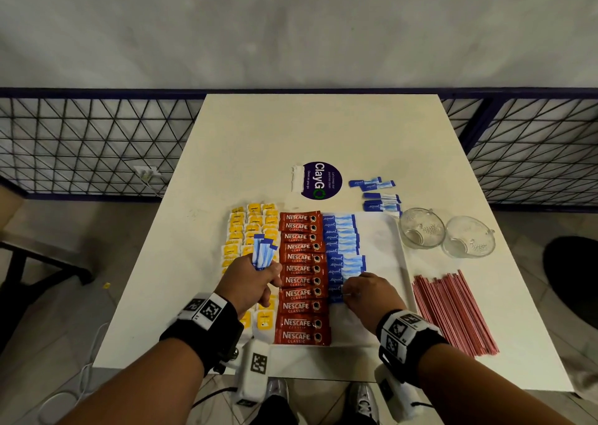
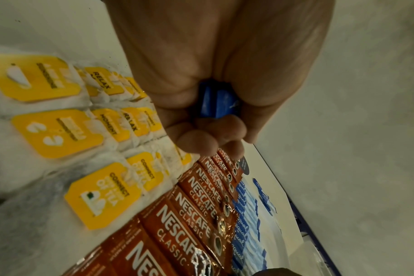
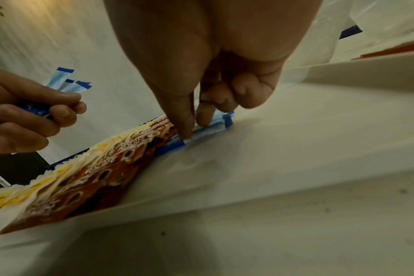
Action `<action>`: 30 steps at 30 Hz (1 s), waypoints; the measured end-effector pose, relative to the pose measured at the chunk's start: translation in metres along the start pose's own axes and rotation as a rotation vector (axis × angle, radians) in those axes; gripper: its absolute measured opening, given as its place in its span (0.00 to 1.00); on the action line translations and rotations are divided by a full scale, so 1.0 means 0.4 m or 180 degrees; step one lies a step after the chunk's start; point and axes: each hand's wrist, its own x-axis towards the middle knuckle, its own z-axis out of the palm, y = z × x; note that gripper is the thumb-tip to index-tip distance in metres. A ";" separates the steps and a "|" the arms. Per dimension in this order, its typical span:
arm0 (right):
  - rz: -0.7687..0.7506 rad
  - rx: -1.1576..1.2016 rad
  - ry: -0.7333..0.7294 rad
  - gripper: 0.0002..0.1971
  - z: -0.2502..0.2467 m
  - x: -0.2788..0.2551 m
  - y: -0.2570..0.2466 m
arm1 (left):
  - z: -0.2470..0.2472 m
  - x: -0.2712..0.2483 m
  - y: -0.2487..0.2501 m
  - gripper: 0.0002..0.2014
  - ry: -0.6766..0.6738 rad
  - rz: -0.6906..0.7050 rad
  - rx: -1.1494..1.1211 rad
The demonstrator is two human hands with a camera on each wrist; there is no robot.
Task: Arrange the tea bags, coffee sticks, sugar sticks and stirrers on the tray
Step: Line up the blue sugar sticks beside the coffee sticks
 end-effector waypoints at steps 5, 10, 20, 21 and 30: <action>-0.0025 -0.0095 -0.0057 0.11 0.004 0.005 0.001 | 0.003 0.000 0.003 0.07 -0.0003 0.0005 0.0002; -0.0023 0.0169 0.0002 0.09 -0.017 -0.001 -0.020 | 0.004 -0.005 0.010 0.07 -0.0207 0.0009 -0.0039; -0.0361 0.1991 0.0001 0.09 -0.137 0.013 -0.202 | 0.014 -0.025 0.069 0.05 -0.1395 -0.0040 -0.0305; -0.0316 0.2072 -0.0023 0.07 -0.131 0.013 -0.207 | 0.011 -0.022 0.072 0.05 -0.1447 -0.0018 -0.0348; 0.0543 0.3224 0.0185 0.04 -0.095 -0.021 -0.218 | -0.046 -0.003 0.050 0.03 -0.1280 0.0118 -0.1019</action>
